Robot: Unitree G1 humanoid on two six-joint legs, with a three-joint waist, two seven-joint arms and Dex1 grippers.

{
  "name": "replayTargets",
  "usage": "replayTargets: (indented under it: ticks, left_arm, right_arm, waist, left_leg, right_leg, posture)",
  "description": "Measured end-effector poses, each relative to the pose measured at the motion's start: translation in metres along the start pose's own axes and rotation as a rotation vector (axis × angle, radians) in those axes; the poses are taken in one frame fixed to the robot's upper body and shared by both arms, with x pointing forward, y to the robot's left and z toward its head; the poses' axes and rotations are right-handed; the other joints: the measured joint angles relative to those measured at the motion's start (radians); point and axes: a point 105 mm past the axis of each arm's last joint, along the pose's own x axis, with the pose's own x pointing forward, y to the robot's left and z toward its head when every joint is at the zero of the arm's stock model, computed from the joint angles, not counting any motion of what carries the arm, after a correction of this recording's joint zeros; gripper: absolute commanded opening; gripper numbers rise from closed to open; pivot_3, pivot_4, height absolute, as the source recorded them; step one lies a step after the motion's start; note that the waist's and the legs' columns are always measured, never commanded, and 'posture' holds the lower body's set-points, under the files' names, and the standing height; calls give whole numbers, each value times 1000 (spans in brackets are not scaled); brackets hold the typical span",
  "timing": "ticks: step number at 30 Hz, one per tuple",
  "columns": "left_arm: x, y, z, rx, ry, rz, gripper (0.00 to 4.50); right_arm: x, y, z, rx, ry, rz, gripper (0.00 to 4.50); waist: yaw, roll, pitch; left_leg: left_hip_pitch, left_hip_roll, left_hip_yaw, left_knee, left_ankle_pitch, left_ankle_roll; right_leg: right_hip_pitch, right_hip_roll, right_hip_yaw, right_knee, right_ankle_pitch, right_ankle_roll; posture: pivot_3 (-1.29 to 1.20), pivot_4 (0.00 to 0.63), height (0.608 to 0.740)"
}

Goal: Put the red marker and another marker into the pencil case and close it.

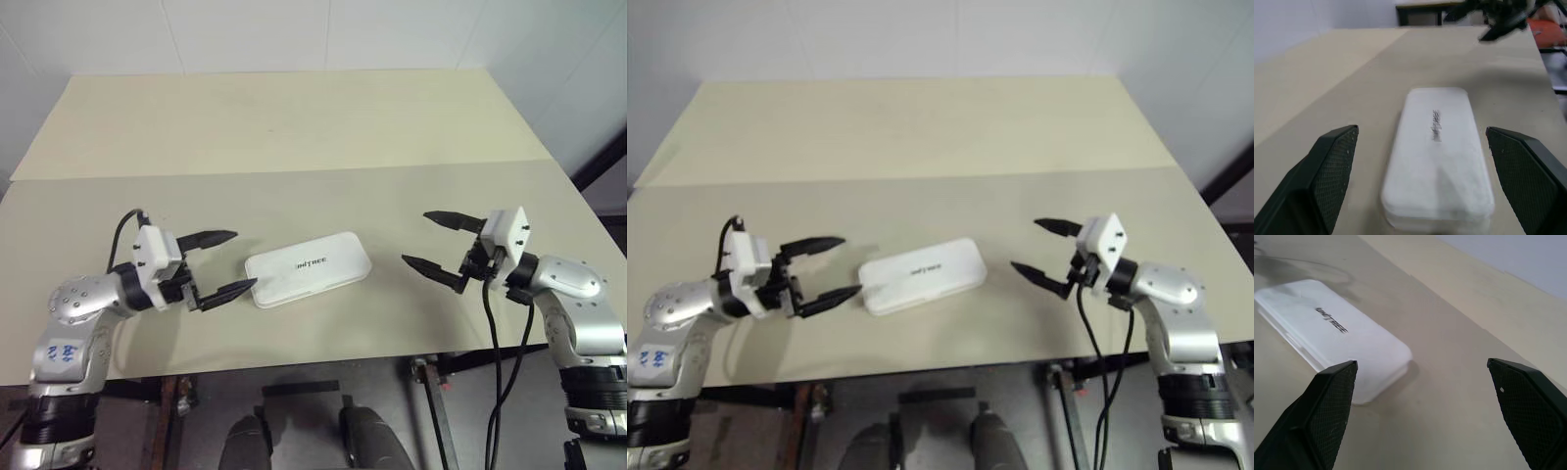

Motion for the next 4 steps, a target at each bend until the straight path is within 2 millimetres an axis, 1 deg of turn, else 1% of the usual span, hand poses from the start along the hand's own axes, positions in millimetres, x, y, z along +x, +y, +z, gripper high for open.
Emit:
replayTargets:
  ticks: [4]
  left_arm:
    - [-7,5,4,8,-2,25,4463]
  right_arm:
    - [-1,-2,2,-4,-9,-7,4500]
  waist:
    - [0,0,0]
  left_leg:
    - [0,-1,0,2,0,0]
  right_leg:
    - [1,-1,0,0,1,1]
  posture:
    - [0,150,740]
